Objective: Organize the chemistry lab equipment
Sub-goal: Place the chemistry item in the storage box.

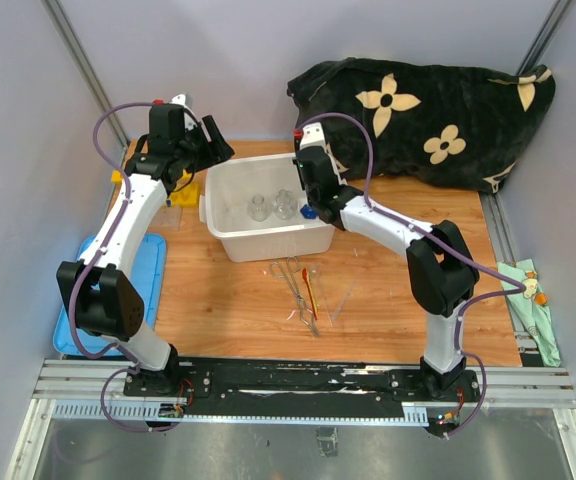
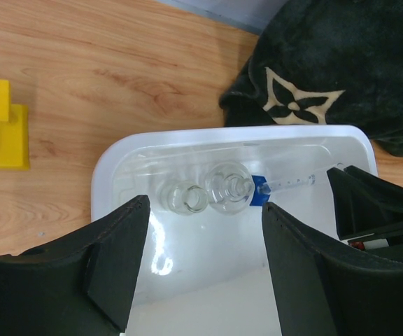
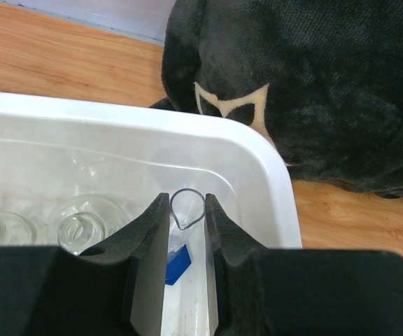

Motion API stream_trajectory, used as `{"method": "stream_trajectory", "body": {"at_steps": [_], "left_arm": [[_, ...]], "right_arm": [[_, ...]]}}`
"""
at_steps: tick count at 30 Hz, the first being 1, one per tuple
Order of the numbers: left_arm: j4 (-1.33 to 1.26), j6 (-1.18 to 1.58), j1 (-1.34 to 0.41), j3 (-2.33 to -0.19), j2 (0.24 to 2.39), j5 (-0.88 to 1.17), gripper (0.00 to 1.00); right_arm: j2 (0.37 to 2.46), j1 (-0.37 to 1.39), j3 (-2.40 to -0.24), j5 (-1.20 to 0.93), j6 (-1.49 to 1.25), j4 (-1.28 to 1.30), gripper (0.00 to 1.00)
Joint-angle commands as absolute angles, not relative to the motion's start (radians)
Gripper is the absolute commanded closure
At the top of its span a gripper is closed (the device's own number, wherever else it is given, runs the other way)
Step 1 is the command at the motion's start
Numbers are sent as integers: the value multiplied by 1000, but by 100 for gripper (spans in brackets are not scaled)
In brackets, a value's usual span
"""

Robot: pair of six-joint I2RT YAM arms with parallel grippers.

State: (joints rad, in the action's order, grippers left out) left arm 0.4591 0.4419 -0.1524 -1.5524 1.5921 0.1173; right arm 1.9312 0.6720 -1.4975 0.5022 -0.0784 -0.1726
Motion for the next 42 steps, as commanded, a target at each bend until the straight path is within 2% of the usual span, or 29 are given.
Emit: {"method": "stream_trajectory", "body": {"at_steps": [1,5,17,29,42], "left_arm": [[468,428,-144,-1542,1551,116,30],[464,429,-143,-1538,1549,116,30],[461,430,-143,-1523,1554,127,30],[455,435,-144,-1520,1549,135,30],[450,433,-143,-1522,1528,142,30]], "right_arm": [[1954,659,-1483,524,-112,-181,87],[1942,659,-1477,523,-109,-180,77],[1907,666,-1516,508,-103,-133,67],[1847,672,-1519,523,-83,-135,64],[1657,687,-1536,513,-14,-113,64]]}}
